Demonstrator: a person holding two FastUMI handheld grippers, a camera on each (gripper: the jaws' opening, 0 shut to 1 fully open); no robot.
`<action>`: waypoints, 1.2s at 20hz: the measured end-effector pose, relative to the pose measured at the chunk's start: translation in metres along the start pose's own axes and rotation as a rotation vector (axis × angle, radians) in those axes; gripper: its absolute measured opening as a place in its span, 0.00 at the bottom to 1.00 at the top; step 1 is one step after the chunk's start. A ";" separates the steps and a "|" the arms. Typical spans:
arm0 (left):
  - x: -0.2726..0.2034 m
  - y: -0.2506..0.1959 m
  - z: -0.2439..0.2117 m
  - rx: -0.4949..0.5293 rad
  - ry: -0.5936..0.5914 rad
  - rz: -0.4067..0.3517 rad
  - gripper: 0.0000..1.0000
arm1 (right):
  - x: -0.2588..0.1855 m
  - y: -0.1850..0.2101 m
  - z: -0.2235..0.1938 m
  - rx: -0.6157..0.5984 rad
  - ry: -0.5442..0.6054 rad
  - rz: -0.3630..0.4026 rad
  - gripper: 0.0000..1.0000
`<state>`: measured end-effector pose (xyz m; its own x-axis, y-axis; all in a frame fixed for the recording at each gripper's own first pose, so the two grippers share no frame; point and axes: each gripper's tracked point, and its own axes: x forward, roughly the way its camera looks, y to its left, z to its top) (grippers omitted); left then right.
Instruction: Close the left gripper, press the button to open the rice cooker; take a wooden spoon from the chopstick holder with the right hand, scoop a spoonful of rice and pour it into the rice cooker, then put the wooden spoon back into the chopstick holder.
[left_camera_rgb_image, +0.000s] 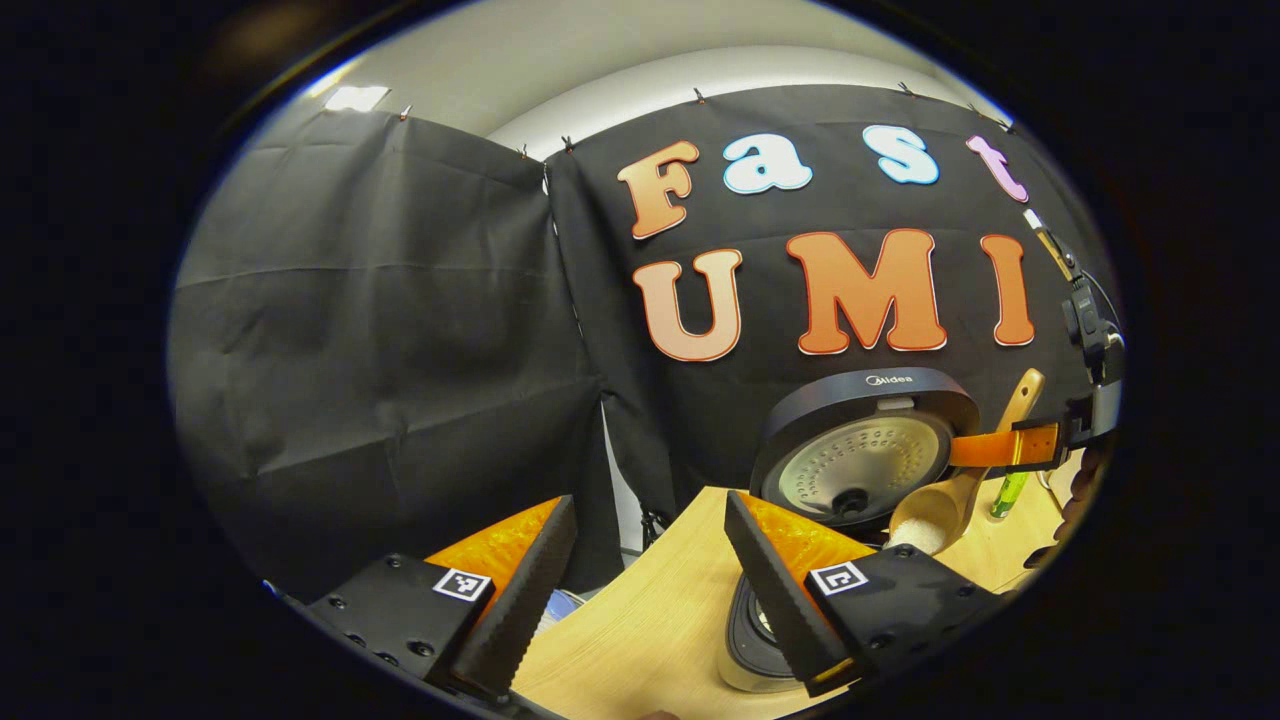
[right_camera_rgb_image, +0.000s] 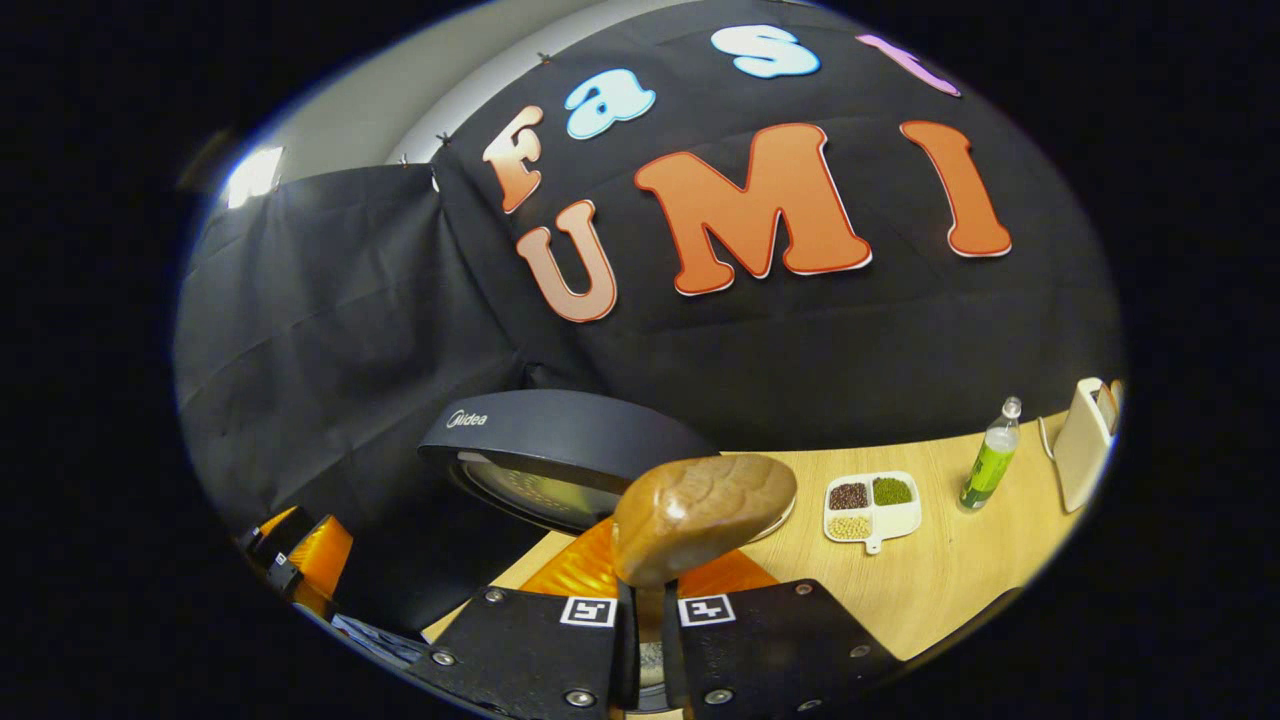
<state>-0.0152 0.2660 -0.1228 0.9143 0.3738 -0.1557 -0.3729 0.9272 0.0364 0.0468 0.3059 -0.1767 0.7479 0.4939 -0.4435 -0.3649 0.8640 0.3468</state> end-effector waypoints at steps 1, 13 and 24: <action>0.001 -0.001 0.000 0.003 0.000 -0.001 0.93 | -0.001 0.003 0.001 -0.033 -0.006 0.004 0.08; -0.004 -0.003 -0.002 0.010 0.010 -0.003 0.93 | -0.015 0.040 0.007 -0.396 -0.097 0.086 0.08; -0.015 -0.023 0.005 0.028 0.005 -0.012 0.93 | -0.047 0.006 0.021 -0.316 -0.118 0.073 0.08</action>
<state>-0.0198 0.2387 -0.1163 0.9179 0.3623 -0.1617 -0.3571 0.9320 0.0617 0.0208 0.2862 -0.1365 0.7654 0.5571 -0.3222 -0.5602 0.8232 0.0926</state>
